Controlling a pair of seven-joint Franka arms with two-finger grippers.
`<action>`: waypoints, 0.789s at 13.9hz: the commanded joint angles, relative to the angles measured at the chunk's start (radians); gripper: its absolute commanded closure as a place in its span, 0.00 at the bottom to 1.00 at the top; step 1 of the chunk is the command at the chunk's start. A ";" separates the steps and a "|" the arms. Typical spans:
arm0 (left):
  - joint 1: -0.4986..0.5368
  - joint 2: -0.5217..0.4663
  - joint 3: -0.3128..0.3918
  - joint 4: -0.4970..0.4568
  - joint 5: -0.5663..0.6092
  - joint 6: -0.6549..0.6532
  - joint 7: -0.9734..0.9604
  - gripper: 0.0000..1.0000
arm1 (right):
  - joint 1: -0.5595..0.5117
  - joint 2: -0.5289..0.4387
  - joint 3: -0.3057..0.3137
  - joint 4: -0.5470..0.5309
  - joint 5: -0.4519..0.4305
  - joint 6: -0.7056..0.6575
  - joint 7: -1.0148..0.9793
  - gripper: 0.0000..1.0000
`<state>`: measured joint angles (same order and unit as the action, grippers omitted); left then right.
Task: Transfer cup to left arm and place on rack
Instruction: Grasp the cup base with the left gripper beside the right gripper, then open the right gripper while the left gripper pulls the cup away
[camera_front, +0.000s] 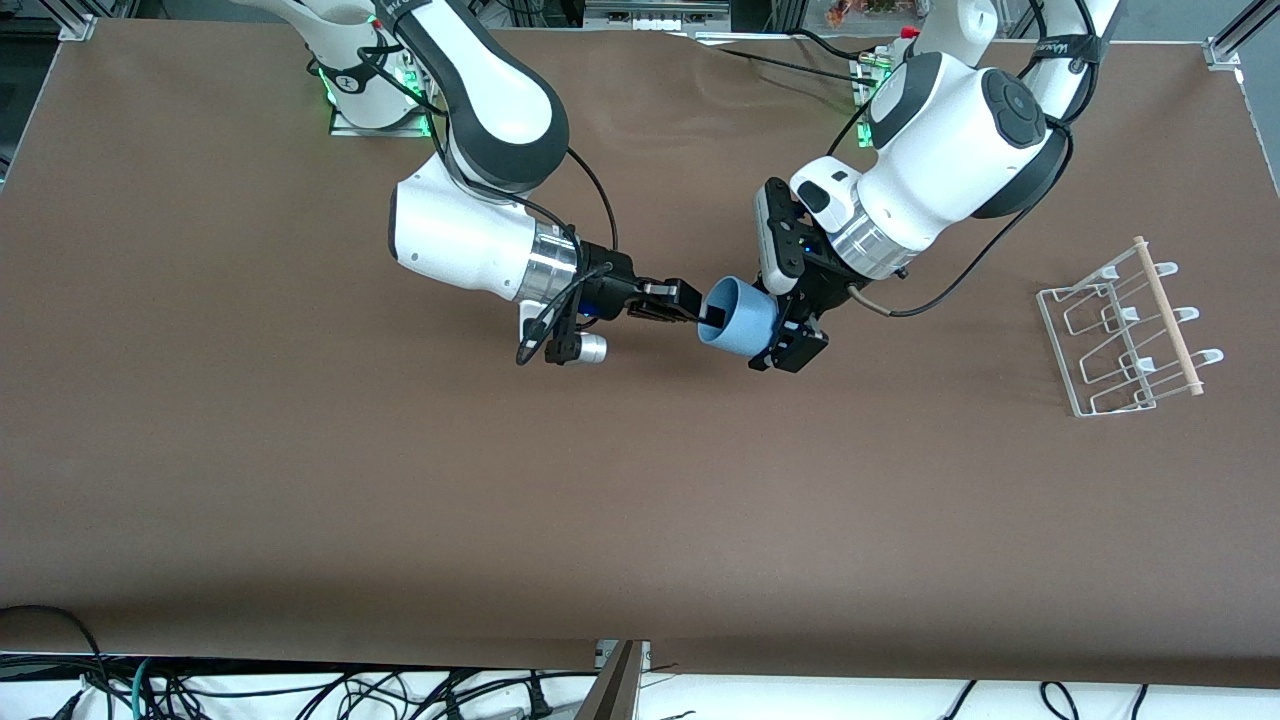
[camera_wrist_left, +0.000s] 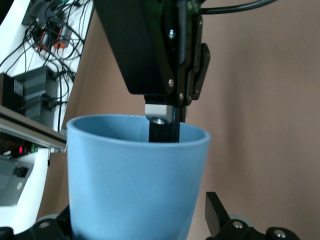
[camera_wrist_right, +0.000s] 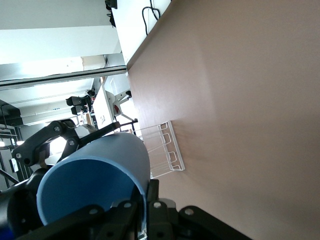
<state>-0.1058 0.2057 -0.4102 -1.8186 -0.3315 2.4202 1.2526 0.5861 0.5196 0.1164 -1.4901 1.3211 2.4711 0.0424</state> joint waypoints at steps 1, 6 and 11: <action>-0.008 -0.003 -0.012 -0.008 0.063 0.007 -0.073 0.29 | 0.011 0.010 0.002 0.034 0.026 0.015 0.005 1.00; -0.006 0.001 -0.012 -0.008 0.063 0.000 -0.113 1.00 | 0.011 0.010 0.002 0.034 0.026 0.015 0.005 1.00; 0.018 -0.015 0.002 0.004 0.066 -0.096 -0.105 1.00 | 0.014 0.002 -0.001 0.036 0.011 0.017 -0.018 0.01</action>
<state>-0.1047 0.2047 -0.4104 -1.8149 -0.2806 2.4013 1.1709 0.5904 0.5207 0.1159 -1.4893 1.3212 2.4701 0.0483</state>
